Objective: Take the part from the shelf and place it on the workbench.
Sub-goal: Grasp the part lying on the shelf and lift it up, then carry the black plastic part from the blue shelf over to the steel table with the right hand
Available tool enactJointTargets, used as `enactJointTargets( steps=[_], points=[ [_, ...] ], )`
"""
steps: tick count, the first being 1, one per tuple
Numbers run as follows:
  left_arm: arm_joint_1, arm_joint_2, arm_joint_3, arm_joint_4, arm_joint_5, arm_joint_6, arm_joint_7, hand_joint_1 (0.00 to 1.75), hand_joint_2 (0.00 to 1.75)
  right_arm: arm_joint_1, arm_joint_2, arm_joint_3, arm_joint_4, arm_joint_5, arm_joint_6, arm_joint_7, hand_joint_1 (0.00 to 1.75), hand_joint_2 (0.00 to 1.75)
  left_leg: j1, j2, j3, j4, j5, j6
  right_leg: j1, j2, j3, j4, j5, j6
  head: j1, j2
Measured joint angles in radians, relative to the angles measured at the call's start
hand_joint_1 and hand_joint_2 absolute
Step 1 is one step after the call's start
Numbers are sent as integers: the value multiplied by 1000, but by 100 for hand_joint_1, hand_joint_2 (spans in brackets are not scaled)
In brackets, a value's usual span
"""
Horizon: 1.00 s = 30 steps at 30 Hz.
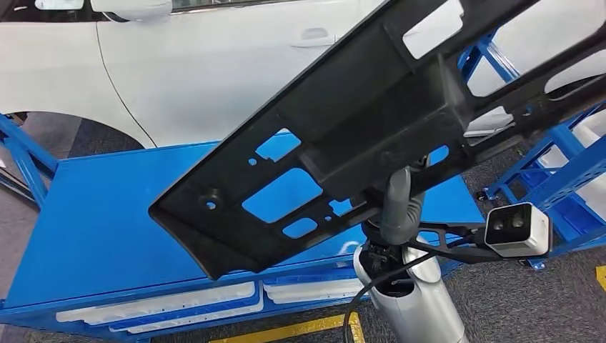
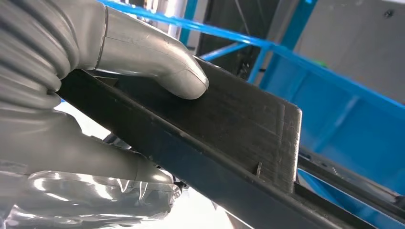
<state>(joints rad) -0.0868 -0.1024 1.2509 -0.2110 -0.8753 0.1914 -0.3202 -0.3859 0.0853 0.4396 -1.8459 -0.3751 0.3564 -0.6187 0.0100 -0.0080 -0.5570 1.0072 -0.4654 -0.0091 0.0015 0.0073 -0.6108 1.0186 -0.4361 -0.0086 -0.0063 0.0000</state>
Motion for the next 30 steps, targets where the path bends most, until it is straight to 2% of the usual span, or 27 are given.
enactJointTargets(
  steps=[2,3,5,6,7,8,9,10,12,13,16,17,18,21,22,23,24,25,26,27,28,30],
  points=[
    [0,1,0,0,-2,11,8,0,175,9,-3,3,-20,15,5,0,175,175,1,1,-7,20,-23,-10,-4,-3,1,-6,5,-12,-1,0],
    [0,1,0,0,-2,15,10,0,175,14,-5,6,-27,23,8,-1,175,175,1,1,-22,57,-51,-16,-7,-5,1,-9,8,-16,-3,0],
    [0,1,0,0,0,21,13,0,175,28,-8,14,-35,30,15,-4,175,175,4,2,-70,183,-125,-23,-6,-8,-3,-10,11,-21,-5,0],
    [0,1,1,0,1,22,13,0,175,35,-11,19,-35,31,17,-7,175,175,5,2,-93,243,-151,-26,-5,-8,-6,-9,13,-23,-5,0],
    [0,1,1,0,3,23,11,0,175,40,-16,25,-34,30,18,-12,175,175,5,2,-102,274,-158,-26,-4,-9,-9,-8,15,-24,-5,0],
    [0,1,2,0,6,23,8,0,175,43,-23,30,-33,29,19,-21,175,175,5,2,-94,268,-147,-25,-3,-9,-13,-7,17,-24,-5,0],
    [0,1,3,0,6,23,6,0,175,45,-31,36,-32,28,22,-34,175,175,5,2,-64,218,-118,-22,-3,-9,-15,-5,20,-23,-5,0],
    [0,1,4,0,7,23,3,0,175,45,-40,40,-32,25,26,-48,175,175,4,2,-20,142,-86,-17,-2,-8,-17,-4,22,-21,-5,0],
    [-3,1,5,0,8,25,0,0,175,48,-53,44,-31,19,43,-68,175,175,-1,2,46,15,-47,-6,0,-8,-20,-2,27,-15,-4,0],
    [-4,1,5,0,8,26,-1,0,175,52,-57,44,-31,16,54,-72,175,175,-5,2,58,-13,-43,-2,1,-8,-21,-1,30,-10,-4,0],
    [-3,0,7,0,10,33,-4,0,175,75,-62,43,-34,20,87,-76,175,175,-4,3,56,-23,-29,11,0,-7,-23,-4,38,6,-4,0],
    [-3,0,8,0,11,35,-4,0,175,83,-64,43,-37,25,96,-76,175,175,-1,4,55,-27,-22,16,0,-7,-28,8,27,11,-3,0],
    [-3,0,8,0,11,37,-4,0,175,91,-65,42,-41,29,104,-76,175,175,3,7,52,-30,-12,21,-1,-6,-42,41,0,16,0,0],
    [-4,0,11,0,10,39,-3,0,175,117,-68,34,-51,45,118,-77,175,175,4,11,31,-25,4,28,-12,-6,-112,229,-120,31,6,0],
    [-3,0,11,0,9,39,-2,0,175,126,-69,30,-52,51,122,-77,175,175,4,12,23,-20,7,27,-15,-6,-122,270,-137,35,6,0],
    [-2,0,12,0,8,38,-1,0,175,135,-70,26,-52,56,126,-77,175,175,5,12,14,-15,9,25,-19,-6,-113,274,-136,38,6,0],
    [-1,0,12,0,7,37,1,0,175,141,-71,22,-54,59,129,-77,175,175,7,12,7,-9,9,23,-22,-7,-83,235,-116,40,6,0],
    [-1,0,12,0,6,36,2,0,175,145,-72,18,-57,62,133,-77,175,175,8,12,0,-1,9,21,-26,-7,-39,167,-89,42,6,0],
    [-1,0,13,0,6,36,3,0,175,148,-73,15,-60,64,137,-77,175,175,8,11,-7,7,8,16,-26,-6,0,102,-70,42,6,0],
    [-2,0,13,0,6,35,3,0,175,150,-74,12,-64,66,143,-77,175,175,7,10,-13,14,8,10,-26,-4,26,53,-56,39,7,0],
    [-2,1,13,0,6,35,4,0,175,154,-74,10,-66,68,148,-77,175,175,5,9,-19,19,9,4,-24,-2,36,29,-51,34,6,0],
    [-2,1,13,0,6,34,5,0,175,160,-75,4,-68,70,156,-77,175,175,5,8,-25,21,16,-10,-20,0,29,27,-45,20,6,0]
  ],
)
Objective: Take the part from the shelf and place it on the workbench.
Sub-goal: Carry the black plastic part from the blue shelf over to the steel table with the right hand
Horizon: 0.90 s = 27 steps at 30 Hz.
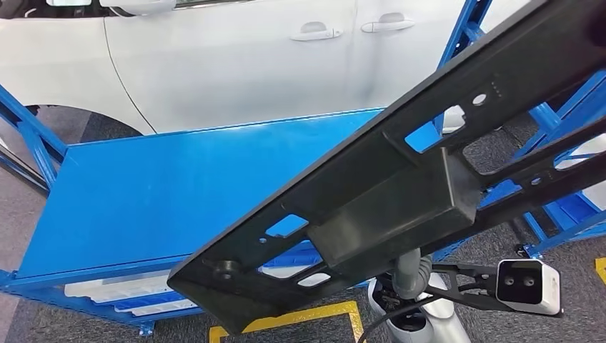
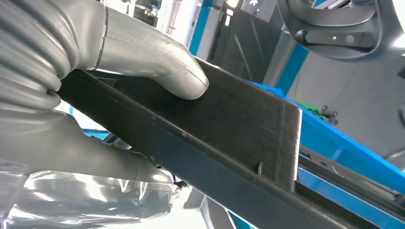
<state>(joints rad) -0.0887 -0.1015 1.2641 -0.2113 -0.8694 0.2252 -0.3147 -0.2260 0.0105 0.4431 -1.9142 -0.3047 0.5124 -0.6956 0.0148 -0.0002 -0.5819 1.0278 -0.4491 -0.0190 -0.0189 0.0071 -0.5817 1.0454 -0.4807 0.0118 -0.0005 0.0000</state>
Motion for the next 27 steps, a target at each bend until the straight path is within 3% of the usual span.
enactJointTargets(
  steps=[2,3,6,8,9,10,12,14,17,18,19,21,22,23,24,25,27],
  points=[
    [0,0,0,0,0,0,2,0,175,2,0,-4,0,3,4,0,175,175,4,0,-6,6,-8,-11,0,-3,-8,-5,13,-18,0,0],
    [1,0,1,0,0,1,2,0,175,1,0,-5,0,5,5,0,175,175,6,0,-16,28,-32,-15,-1,-5,-14,-9,21,-27,-1,0],
    [0,-1,1,0,-1,1,7,0,175,1,-1,-5,0,7,5,0,175,175,6,0,-70,196,-155,-20,4,-8,-44,-12,47,-40,-3,0],
    [1,-1,1,0,-2,1,12,0,175,1,-2,-6,1,7,5,0,175,175,6,0,-79,272,-195,-17,10,-9,-67,-12,66,-42,-3,0],
    [1,0,1,0,-3,2,14,0,175,1,-4,-7,2,8,5,0,175,175,4,0,-55,254,-187,-13,13,-8,-78,-12,75,-43,-3,0],
    [0,0,1,0,-5,2,17,0,175,0,-5,-7,2,8,4,0,175,175,2,0,-12,199,-166,-6,15,-8,-88,-12,84,-42,-3,0],
    [-3,1,1,0,-12,4,22,0,175,-3,-9,-8,3,7,-2,0,175,175,-6,1,90,44,-124,8,18,-8,-101,-12,103,-37,-3,0],
    [-7,2,0,0,-19,4,25,0,175,-8,-13,-8,3,4,-13,0,175,175,-16,2,131,-34,-104,17,17,-10,-108,-15,122,-26,-4,0],
    [-4,2,0,0,-27,3,21,0,175,-17,-25,-8,6,-15,-29,0,175,175,-18,3,112,-43,-71,29,14,-11,-114,-27,141,-7,-4,0],
    [-3,2,0,0,-29,2,17,0,175,-20,-33,-10,6,-22,-31,0,175,175,-15,5,103,-47,-55,35,13,-10,-121,-15,120,-2,-4,0],
    [-3,3,0,0,-30,2,12,0,175,-22,-41,-11,8,-29,-32,0,175,175,-12,8,91,-50,-40,40,13,-9,-134,17,79,3,-3,0],
    [-5,3,0,0,-30,2,6,0,175,-26,-57,-17,11,-39,-27,0,175,175,-12,10,60,-48,-15,47,9,-9,-166,139,-28,11,-3,0],
    [-5,3,0,0,-30,2,4,0,175,-27,-64,-22,13,-42,-20,0,175,175,-13,11,44,-45,-4,46,7,-9,-177,205,-60,14,-3,0],
    [-4,3,0,0,-30,3,2,0,175,-26,-70,-29,16,-45,-12,0,175,175,-13,11,26,-42,7,45,6,-9,-178,251,-68,17,-3,0],
    [-4,4,0,0,-30,5,1,0,175,-26,-75,-38,17,-47,-2,0,175,175,-12,11,7,-38,18,43,5,-9,-161,264,-54,18,-4,0],
    [-3,4,0,0,-30,7,0,0,175,-26,-79,-47,19,-49,9,0,175,175,-12,12,-10,-34,28,41,4,-9,-126,238,-30,18,-4,0],
    [-3,4,0,0,-30,13,-1,0,175,-26,-83,-66,19,-53,23,0,175,175,-12,11,-37,-28,45,34,5,-9,-17,108,-5,14,-5,0]
  ],
)
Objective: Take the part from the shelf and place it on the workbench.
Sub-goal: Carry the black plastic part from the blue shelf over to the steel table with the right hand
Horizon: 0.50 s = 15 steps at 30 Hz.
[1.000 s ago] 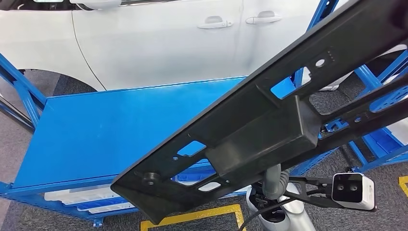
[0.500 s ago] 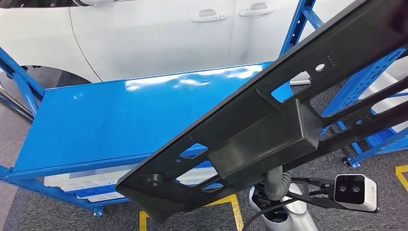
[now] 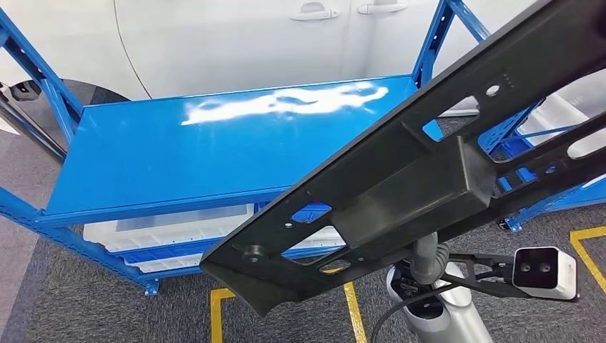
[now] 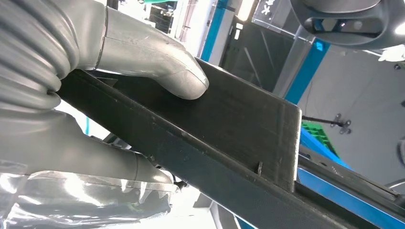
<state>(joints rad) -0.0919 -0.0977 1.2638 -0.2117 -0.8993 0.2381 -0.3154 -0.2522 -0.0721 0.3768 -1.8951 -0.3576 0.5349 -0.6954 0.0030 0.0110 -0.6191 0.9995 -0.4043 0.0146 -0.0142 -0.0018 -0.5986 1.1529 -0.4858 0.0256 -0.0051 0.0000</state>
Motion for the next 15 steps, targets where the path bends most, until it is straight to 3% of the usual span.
enactJointTargets(
  steps=[2,3,5,6,8,10,11,12,13,15],
  points=[
    [0,2,0,0,0,7,-1,0,175,2,-3,-18,-2,-9,6,0,175,175,0,0,-12,0,18,-10,6,1,81,-119,-16,-11,0,0],
    [0,3,0,0,0,9,-2,0,175,4,-5,-26,-2,-14,7,-1,175,175,1,0,-14,-3,26,-16,10,1,94,-146,-22,-16,0,0],
    [2,8,0,0,0,11,-5,0,175,9,-10,-39,-2,-20,14,0,175,175,2,-2,-18,-6,36,-28,10,-1,90,-164,-9,-29,-1,0],
    [3,10,0,0,0,11,-5,0,175,12,-12,-44,-2,-21,21,0,175,175,3,-4,-25,6,18,-33,8,-2,84,-169,0,-38,-3,0],
    [5,15,0,0,0,13,-5,0,175,20,-14,-52,-2,-16,39,0,175,175,6,-5,-52,88,-63,-43,4,-5,67,-176,20,-53,-6,0],
    [5,16,0,0,4,18,-3,0,175,34,-14,-61,-2,-5,64,0,175,175,8,-6,-84,219,-146,-50,6,-6,45,-175,37,-56,-8,0],
    [5,18,0,0,6,22,-2,0,175,43,-13,-64,-2,2,78,0,175,175,8,-5,-88,265,-160,-52,7,-6,34,-173,45,-56,-8,0],
    [6,19,0,0,8,26,-2,0,175,53,-12,-68,-2,8,92,0,175,175,8,-5,-76,278,-153,-53,8,-7,22,-170,52,-55,-8,0],
    [6,20,1,0,11,29,-3,0,175,62,-9,-71,-2,14,105,0,175,175,8,-6,-45,252,-128,-52,8,-7,11,-167,58,-54,-8,0],
    [5,22,1,0,15,32,-10,0,175,79,3,-81,-2,27,135,0,175,175,7,-8,57,115,-86,-45,9,-6,-6,-159,67,-48,-8,0]
  ],
)
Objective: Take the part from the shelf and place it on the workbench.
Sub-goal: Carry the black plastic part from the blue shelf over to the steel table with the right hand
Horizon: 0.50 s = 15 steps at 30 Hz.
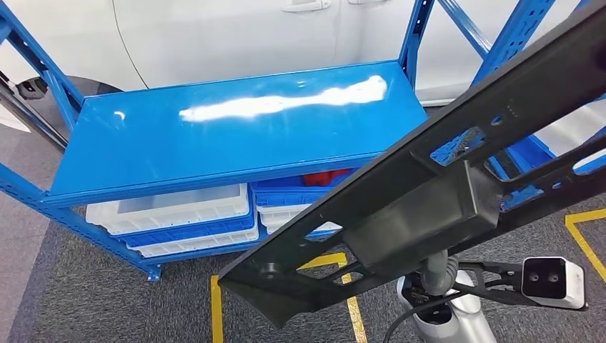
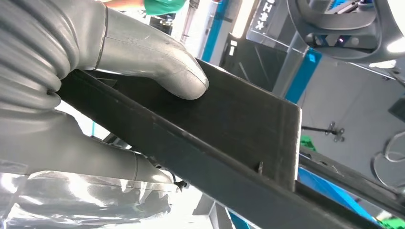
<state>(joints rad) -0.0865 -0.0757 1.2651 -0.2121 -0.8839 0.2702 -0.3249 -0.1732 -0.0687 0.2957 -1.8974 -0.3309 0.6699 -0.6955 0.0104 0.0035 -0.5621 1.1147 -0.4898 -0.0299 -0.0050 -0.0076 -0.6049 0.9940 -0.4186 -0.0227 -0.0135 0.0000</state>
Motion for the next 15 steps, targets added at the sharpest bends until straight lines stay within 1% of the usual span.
enactJointTargets(
  steps=[1,2,3,4,5,6,7,8,9,10,11,12,13,14,15],
  points=[
    [0,1,0,0,2,0,-6,0,175,8,8,-6,0,8,15,0,175,175,-2,-2,45,-69,4,5,1,0,-5,3,5,4,0,0],
    [0,1,1,0,4,0,-12,0,175,17,18,-14,-1,20,31,0,175,175,-4,-4,73,-116,0,9,1,0,-9,5,10,9,1,0],
    [1,1,2,0,4,0,-17,0,175,29,30,-21,-3,33,49,0,175,175,-7,-6,84,-138,-8,13,1,-1,-11,5,16,15,1,0],
    [2,1,4,0,5,0,-22,0,175,44,44,-29,-7,47,68,0,175,175,-9,-7,83,-146,-5,18,1,-2,-12,3,23,21,0,0],
    [4,0,6,0,6,-1,-25,0,175,61,59,-37,-12,62,88,0,175,175,-7,-5,78,-149,2,24,0,-1,-15,3,24,27,0,0],
    [5,0,8,0,7,-2,-27,0,175,78,74,-46,-17,73,105,0,175,175,-5,-3,72,-152,11,32,0,0,-20,10,13,32,0,0],
    [6,0,9,0,7,-2,-28,0,175,92,86,-54,-22,80,117,0,175,175,-2,0,62,-155,22,41,-1,2,-30,34,-17,36,1,0],
    [6,-1,9,0,9,-3,-28,0,175,104,97,-61,-27,87,127,0,175,175,0,3,52,-156,32,48,-2,3,-45,77,-62,40,2,0],
    [6,-1,10,0,10,-3,-28,0,175,117,108,-69,-31,94,135,0,175,175,-1,4,39,-153,40,51,-3,4,-62,139,-114,42,3,0],
    [6,-1,10,0,12,-3,-28,0,175,133,121,-77,-36,103,144,0,175,175,-2,5,25,-149,48,53,-5,5,-78,209,-157,44,4,0],
    [6,-1,10,0,13,-2,-27,0,175,151,136,-84,-41,114,155,0,175,175,-2,6,11,-144,56,52,-6,5,-86,267,-177,46,3,0],
    [6,-2,11,0,14,1,-25,0,175,169,152,-89,-47,126,165,0,175,175,-2,6,-5,-138,63,50,-7,5,-81,298,-173,48,3,0],
    [6,-3,12,0,15,4,-23,0,175,185,168,-91,-52,137,171,0,175,175,-2,6,-20,-130,69,48,-8,5,-61,293,-149,48,3,0],
    [6,-5,14,0,17,9,-22,0,175,197,183,-91,-58,146,175,0,175,175,-2,6,-35,-122,75,45,-9,5,-23,253,-119,48,3,0],
    [6,-7,15,0,18,12,-21,0,175,206,197,-91,-63,153,177,0,175,175,-2,7,-49,-114,79,41,-9,5,28,184,-105,46,3,0]
  ],
)
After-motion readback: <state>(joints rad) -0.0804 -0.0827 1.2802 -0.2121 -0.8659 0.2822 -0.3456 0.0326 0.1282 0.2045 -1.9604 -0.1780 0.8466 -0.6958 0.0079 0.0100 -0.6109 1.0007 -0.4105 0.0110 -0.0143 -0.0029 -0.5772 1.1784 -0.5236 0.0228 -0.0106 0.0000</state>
